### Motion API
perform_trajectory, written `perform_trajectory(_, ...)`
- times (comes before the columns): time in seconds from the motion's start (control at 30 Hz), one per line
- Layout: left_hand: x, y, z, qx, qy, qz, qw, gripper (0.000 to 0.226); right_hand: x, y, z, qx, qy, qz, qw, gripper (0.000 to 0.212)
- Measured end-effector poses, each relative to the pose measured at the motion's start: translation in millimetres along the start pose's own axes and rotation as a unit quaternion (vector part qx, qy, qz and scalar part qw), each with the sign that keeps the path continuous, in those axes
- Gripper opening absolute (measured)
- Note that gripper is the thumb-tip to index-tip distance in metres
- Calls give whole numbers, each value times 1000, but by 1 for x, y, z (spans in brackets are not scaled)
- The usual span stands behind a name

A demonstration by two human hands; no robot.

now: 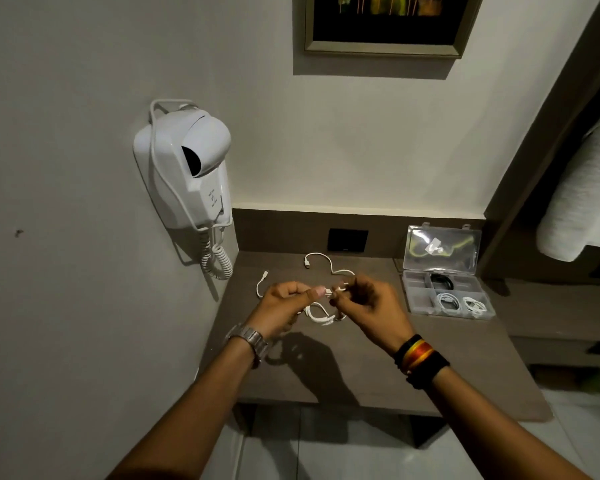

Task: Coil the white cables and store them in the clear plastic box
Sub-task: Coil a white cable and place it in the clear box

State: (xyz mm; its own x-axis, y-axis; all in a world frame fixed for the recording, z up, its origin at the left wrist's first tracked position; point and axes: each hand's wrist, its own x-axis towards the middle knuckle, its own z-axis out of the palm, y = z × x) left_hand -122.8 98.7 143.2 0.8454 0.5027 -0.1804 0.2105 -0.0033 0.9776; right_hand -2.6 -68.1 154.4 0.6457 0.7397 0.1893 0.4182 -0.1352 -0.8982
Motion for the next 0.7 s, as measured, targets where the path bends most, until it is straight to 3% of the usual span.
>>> perform_trajectory(0.17,10,-7,-17,-137,-48,-117,982,36,-5,14,1,-115,6,2,993,16)
perform_trajectory(0.37,22,-10,-8,-121,-132,-129,975,29,-12,35,-12,-194,21,0,981,22)
perform_trajectory(0.53,53,-26,48,42,-58,-62,996,22,-7,71,-41,-174,49,42,983,17)
perform_trajectory(0.7,104,-42,130,110,4,-31,993,40,18,127,-106,-152,87,112,978,18)
